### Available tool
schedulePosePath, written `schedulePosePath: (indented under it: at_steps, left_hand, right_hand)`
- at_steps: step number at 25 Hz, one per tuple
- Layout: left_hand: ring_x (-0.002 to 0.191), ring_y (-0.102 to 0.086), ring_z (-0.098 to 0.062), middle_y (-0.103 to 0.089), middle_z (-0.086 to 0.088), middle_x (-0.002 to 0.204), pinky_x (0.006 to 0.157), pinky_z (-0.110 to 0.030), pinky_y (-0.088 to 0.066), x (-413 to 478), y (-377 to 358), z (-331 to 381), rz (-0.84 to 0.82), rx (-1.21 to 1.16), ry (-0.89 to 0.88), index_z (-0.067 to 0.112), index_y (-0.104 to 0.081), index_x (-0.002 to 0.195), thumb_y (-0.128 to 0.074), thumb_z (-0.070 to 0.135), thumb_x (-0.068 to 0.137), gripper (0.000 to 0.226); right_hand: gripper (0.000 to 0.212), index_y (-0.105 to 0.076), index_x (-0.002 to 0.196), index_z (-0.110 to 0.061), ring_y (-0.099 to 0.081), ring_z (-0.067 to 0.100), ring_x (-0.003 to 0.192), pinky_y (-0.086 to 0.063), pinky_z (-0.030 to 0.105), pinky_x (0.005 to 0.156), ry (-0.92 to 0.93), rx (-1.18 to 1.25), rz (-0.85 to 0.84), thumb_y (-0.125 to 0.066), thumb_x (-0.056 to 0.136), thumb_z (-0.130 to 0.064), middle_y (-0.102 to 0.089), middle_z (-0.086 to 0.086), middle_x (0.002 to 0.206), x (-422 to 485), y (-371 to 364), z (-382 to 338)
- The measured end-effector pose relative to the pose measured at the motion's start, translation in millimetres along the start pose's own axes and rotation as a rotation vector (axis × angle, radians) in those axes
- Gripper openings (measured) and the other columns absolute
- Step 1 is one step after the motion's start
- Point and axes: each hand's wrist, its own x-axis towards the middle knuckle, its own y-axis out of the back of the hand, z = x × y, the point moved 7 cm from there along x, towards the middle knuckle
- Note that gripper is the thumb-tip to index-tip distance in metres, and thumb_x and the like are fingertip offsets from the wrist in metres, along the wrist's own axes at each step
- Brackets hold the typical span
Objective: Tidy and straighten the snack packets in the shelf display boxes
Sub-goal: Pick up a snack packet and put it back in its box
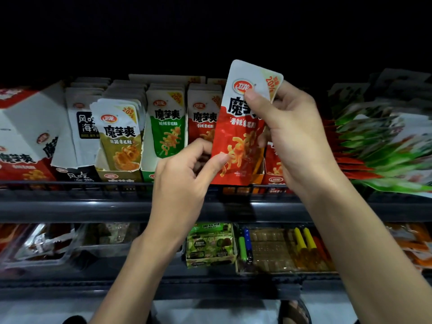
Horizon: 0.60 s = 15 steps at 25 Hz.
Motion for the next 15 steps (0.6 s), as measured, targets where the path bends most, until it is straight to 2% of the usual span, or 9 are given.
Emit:
schedulePosePath:
  at_steps: [4,8,10,12,14,15]
  left_hand:
    - [0.074,-0.059,0.004,-0.061,0.024,0.078,0.064,-0.011,-0.044,1.3,-18.5,-5.8,-0.058,0.162,-0.038,0.02,-0.068,0.103,-0.065,0.027,0.093,0.012]
    - [0.07,-0.048,0.011,-0.05,0.035,0.074,0.059,-0.009,-0.031,1.8,-37.6,-6.6,-0.076,0.373,-0.112,0.032,-0.066,0.104,-0.067,0.026,0.091,0.014]
    - [0.074,-0.048,0.008,-0.054,0.032,0.084,0.062,-0.014,-0.035,1.6,-49.1,-4.7,-0.088,0.473,-0.151,0.031,-0.067,0.105,-0.065,0.025,0.091,0.016]
    - [0.089,-0.051,0.0,-0.063,0.022,0.103,0.071,-0.024,-0.044,1.1,-60.8,-4.6,-0.109,0.536,-0.195,0.029,-0.067,0.109,-0.064,0.024,0.091,0.019]
    - [0.1,-0.05,-0.01,-0.065,0.014,0.112,0.081,-0.032,-0.046,0.6,-72.0,-6.7,-0.145,0.577,-0.231,0.026,-0.067,0.112,-0.065,0.023,0.09,0.022]
    - [0.102,-0.05,-0.013,-0.065,0.011,0.113,0.084,-0.035,-0.046,0.0,-76.9,-8.7,-0.169,0.598,-0.241,0.025,-0.067,0.114,-0.065,0.022,0.09,0.024]
  right_hand:
    - [0.034,-0.05,0.129,-0.008,-0.07,0.011,0.091,-0.051,0.017,0.063,0.092,0.003,0.1,-0.061,0.098,-0.016,-0.071,0.005,0.109,3.6,23.2,3.7]
    - [0.042,-0.039,0.134,-0.003,-0.062,0.021,0.094,-0.049,0.027,0.075,0.322,-0.015,0.264,-0.06,0.099,-0.013,-0.061,0.017,0.117,6.0,64.6,-3.6]
    - [0.045,-0.031,0.137,0.006,-0.058,0.025,0.098,-0.048,0.028,0.081,0.447,-0.077,0.307,-0.055,0.1,-0.005,-0.053,0.025,0.124,3.2,79.3,-6.0]
    - [0.046,-0.027,0.137,0.011,-0.055,0.038,0.11,-0.049,0.036,0.09,0.536,-0.116,0.314,-0.052,0.1,0.001,-0.045,0.03,0.132,0.9,86.4,-5.9]
    - [0.041,-0.03,0.134,0.013,-0.052,0.043,0.114,-0.046,0.045,0.094,0.585,-0.155,0.314,-0.053,0.1,0.003,-0.043,0.031,0.133,0.4,89.3,-4.2]
    - [0.038,-0.034,0.131,0.013,-0.053,0.039,0.11,-0.046,0.045,0.092,0.593,-0.178,0.32,-0.053,0.1,0.003,-0.045,0.028,0.13,0.3,90.1,-2.9]
